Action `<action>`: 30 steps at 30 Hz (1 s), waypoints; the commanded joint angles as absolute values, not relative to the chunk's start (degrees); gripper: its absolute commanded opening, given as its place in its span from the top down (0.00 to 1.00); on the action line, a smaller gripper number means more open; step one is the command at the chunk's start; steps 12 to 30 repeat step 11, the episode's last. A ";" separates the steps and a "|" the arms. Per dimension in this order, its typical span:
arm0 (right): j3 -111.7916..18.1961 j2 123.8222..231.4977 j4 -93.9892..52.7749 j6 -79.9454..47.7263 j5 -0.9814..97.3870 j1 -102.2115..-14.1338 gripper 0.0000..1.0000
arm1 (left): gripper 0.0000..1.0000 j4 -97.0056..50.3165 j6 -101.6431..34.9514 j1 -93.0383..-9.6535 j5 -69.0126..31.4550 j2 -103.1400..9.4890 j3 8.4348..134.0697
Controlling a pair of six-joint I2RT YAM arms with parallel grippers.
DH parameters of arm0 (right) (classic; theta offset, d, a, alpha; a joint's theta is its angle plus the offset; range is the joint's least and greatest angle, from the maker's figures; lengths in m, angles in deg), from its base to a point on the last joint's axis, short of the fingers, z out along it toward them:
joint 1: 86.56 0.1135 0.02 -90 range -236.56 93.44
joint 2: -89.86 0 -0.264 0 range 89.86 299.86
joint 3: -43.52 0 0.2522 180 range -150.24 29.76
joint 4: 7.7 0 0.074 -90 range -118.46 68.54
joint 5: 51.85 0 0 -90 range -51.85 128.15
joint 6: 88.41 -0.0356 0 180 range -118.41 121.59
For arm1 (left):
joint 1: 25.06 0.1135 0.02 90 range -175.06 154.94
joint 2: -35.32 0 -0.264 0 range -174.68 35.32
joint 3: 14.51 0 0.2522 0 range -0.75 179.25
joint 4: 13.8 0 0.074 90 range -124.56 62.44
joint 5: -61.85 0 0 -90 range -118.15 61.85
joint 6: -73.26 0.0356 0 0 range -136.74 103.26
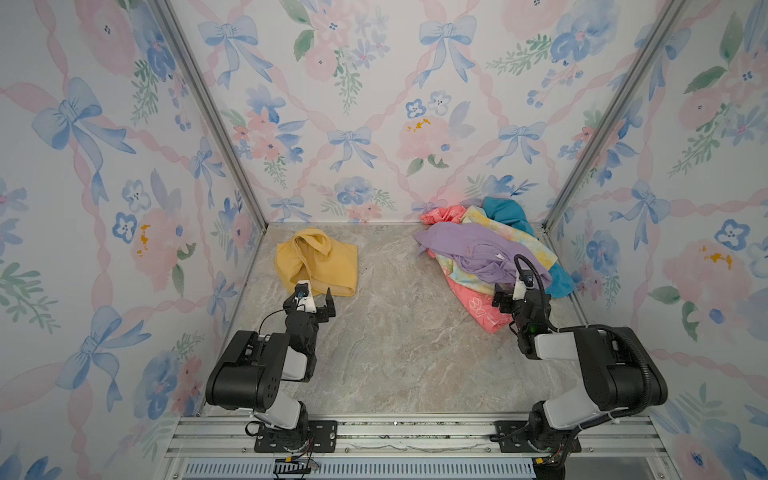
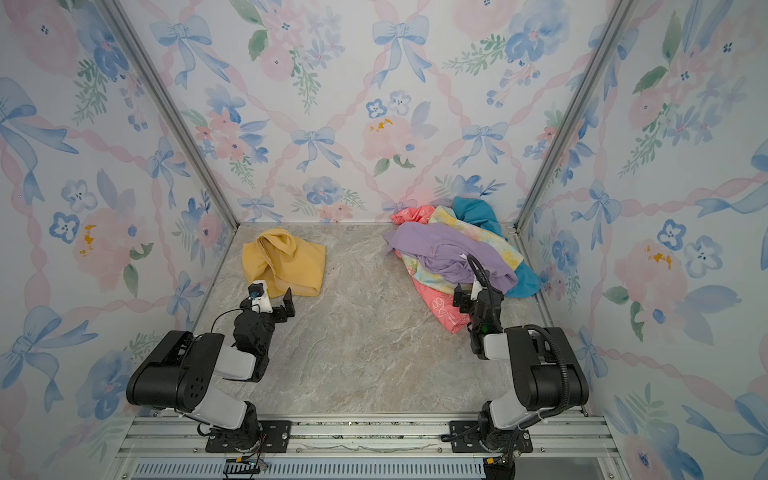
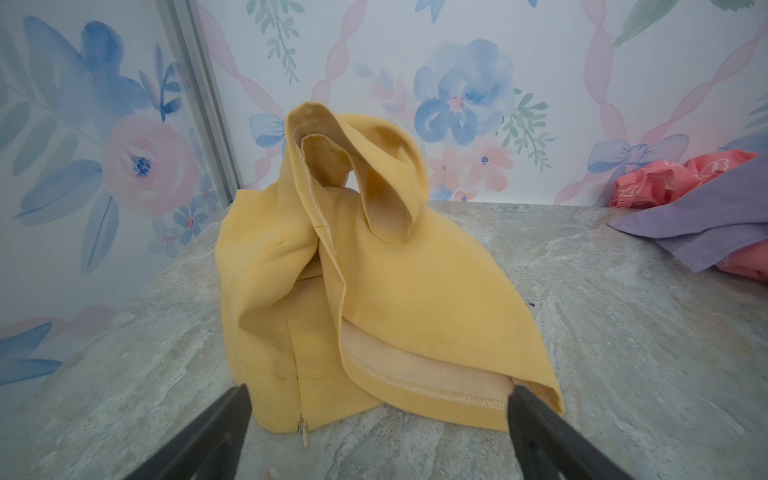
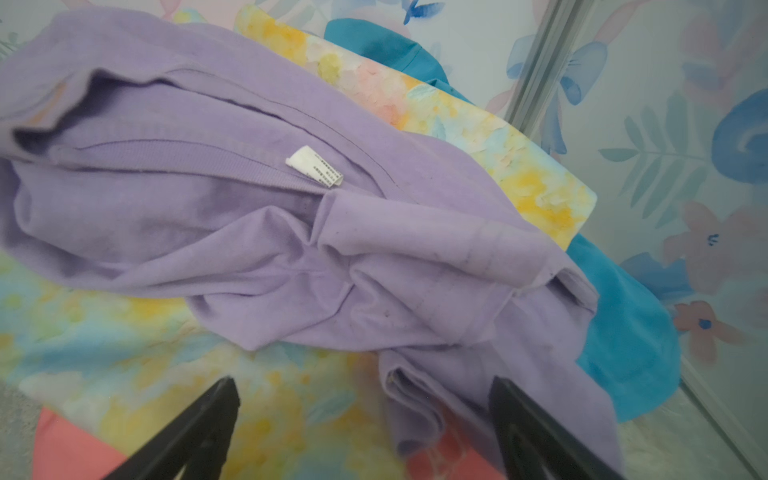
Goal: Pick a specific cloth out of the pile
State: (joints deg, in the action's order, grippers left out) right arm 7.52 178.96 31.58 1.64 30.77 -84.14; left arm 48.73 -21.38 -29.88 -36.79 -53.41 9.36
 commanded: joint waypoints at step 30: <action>6.91 178.53 29.73 1.41 32.97 -84.11 0.03 | 0.02 50.14 -20.11 -30.29 -37.69 -53.89 10.05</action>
